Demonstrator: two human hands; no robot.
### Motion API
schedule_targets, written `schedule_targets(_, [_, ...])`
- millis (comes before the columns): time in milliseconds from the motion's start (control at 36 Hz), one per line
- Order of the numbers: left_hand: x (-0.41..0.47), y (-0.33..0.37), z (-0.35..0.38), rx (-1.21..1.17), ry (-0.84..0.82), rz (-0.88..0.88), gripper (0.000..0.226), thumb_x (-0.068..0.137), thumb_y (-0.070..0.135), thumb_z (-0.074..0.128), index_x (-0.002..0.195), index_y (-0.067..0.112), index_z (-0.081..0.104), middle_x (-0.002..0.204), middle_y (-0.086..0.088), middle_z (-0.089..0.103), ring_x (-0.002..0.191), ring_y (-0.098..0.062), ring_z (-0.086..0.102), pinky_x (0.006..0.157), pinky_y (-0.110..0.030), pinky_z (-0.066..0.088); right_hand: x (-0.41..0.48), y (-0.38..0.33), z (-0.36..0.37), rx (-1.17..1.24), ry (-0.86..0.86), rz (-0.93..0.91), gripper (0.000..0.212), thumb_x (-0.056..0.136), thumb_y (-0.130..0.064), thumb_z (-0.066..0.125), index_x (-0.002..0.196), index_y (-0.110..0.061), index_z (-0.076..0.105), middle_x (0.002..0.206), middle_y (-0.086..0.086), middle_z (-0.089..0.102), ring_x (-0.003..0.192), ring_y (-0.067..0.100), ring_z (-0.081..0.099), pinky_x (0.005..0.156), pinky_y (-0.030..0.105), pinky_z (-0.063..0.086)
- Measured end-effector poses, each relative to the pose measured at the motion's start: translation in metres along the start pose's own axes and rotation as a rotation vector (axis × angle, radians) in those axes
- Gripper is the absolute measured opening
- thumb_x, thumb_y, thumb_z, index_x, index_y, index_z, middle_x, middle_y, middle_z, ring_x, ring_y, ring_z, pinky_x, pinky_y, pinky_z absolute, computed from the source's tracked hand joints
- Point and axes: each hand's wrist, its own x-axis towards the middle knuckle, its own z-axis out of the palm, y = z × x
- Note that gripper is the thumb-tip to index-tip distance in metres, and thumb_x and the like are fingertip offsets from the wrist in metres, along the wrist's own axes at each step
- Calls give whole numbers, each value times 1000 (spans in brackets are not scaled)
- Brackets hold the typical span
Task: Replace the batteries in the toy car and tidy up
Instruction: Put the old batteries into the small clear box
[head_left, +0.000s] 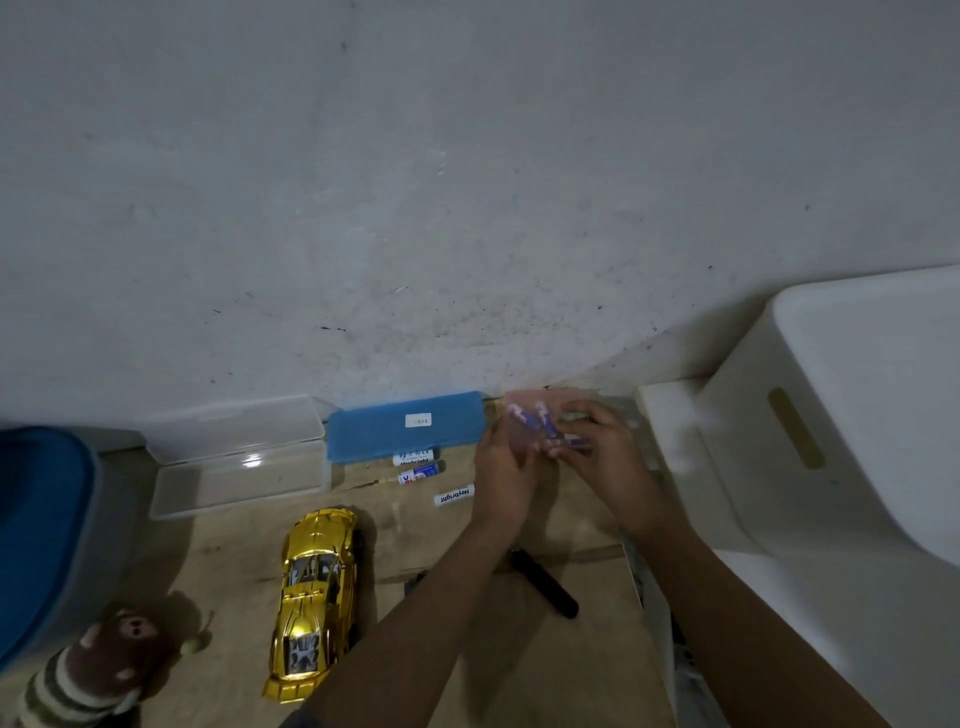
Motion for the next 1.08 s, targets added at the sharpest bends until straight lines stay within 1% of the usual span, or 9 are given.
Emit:
schedule_targets(167, [1,14,-7,83,-48,-40,36,94,9,50,130,7,49,129,-11,53,116,-20,52,90,-12,31,8,-18,0,-49,-46,124,35,82,-5,66,116,1,62,129,19,53,119,30,50,101,23,34])
schedule_targets(250, [1,24,-10,113,-109,-65,34,93,12,53,126,6,52,126,-11,55,112,-22,54,86,-15,34,9,-29,-2,-51,-69,116,36,88,1,55,124,0,55,134,16,48,121,31,46,89,6,30])
schedule_targets(333, [-10,32,-19,174,-200,-40,28,90,14,54,116,3,60,115,-15,62,104,-26,58,74,-20,38,4,-36,-3,-86,-71,106,39,85,8,53,123,-1,55,125,11,51,116,22,48,88,10,26])
schedule_targets(417, [-35,33,-48,217,-211,84,27,89,2,50,114,0,60,115,-19,60,106,-29,54,78,-21,37,5,-45,3,-87,-24,77,35,82,11,56,116,5,60,122,20,58,115,33,53,90,6,28])
schedule_targets(500, [-66,13,-86,352,-98,129,43,92,11,53,133,6,45,134,-12,46,124,-24,42,98,-26,37,2,-67,14,-177,-75,-66,33,85,4,52,115,-3,61,126,12,56,121,25,48,96,11,24])
schedule_targets(556, [-82,-10,-109,611,87,146,49,87,18,62,133,8,46,134,-12,49,125,-26,45,97,-32,44,1,-86,26,-197,-168,-143,33,87,1,50,117,-8,60,128,8,55,124,21,45,100,13,23])
schedule_targets(722, [-107,-68,-146,957,47,-184,58,97,33,36,147,10,16,153,-15,18,142,-34,15,109,-43,28,3,-117,77,-333,-384,-299,43,85,4,42,121,-12,59,126,8,56,119,25,48,97,37,43])
schedule_targets(861, [-107,-78,-147,946,23,-307,79,91,49,43,148,14,2,148,-17,16,133,-36,24,97,-45,40,1,-118,106,-496,-398,-316,43,87,4,45,127,-10,53,123,11,53,114,27,49,94,37,45])
schedule_targets(1083, [-94,-75,-162,754,-9,-350,86,80,30,68,144,20,12,133,-15,27,116,-33,37,81,-35,48,-6,-116,122,-668,-377,-366,43,89,3,46,130,-8,45,126,12,46,114,26,45,93,34,42])
